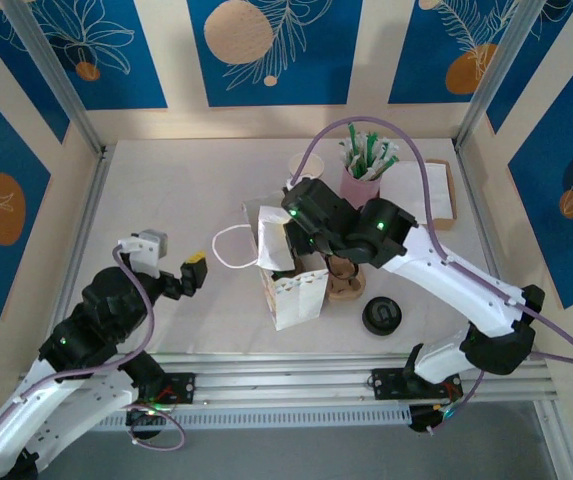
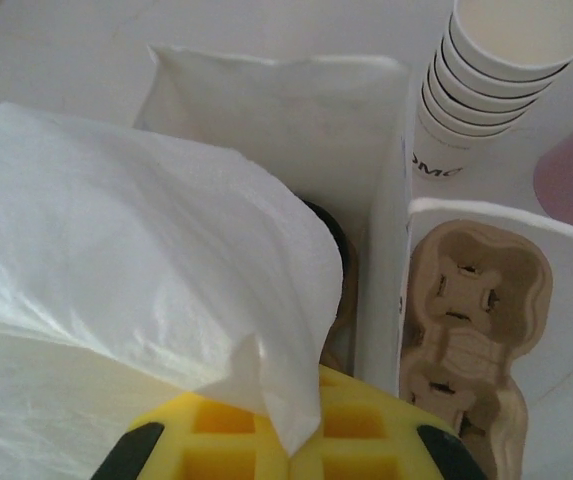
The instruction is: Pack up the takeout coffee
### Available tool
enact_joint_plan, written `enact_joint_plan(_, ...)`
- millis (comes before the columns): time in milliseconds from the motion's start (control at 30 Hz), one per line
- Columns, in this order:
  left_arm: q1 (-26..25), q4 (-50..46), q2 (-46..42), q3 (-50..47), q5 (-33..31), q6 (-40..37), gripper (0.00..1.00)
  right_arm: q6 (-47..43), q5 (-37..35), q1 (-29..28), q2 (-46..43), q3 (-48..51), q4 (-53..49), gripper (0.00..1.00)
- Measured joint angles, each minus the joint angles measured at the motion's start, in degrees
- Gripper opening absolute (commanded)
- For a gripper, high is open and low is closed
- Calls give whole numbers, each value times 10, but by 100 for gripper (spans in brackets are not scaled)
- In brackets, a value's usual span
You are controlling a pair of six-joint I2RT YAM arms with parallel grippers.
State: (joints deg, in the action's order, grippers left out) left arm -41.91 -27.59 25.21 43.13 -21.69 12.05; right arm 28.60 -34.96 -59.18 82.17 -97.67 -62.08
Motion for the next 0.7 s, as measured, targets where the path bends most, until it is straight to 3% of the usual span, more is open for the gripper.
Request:
enact_joint_plan(100, 0, 2, -7, -3, -15, 6, 100, -15, -3, 0, 2, 14, 7, 9)
enact_joint_plan(233, 0, 0, -9, -9, -24, 11, 100, -35, -4, 0, 2, 26, 22, 29)
enact_joint_plan(400, 0, 1, -9, -9, -27, 11, 100, -56, 5, 1, 2, 29, 36, 43)
enact_joint_plan(700, 0, 1, -2, -9, -29, 12, 100, -66, 7, 1, 2, 29, 41, 46)
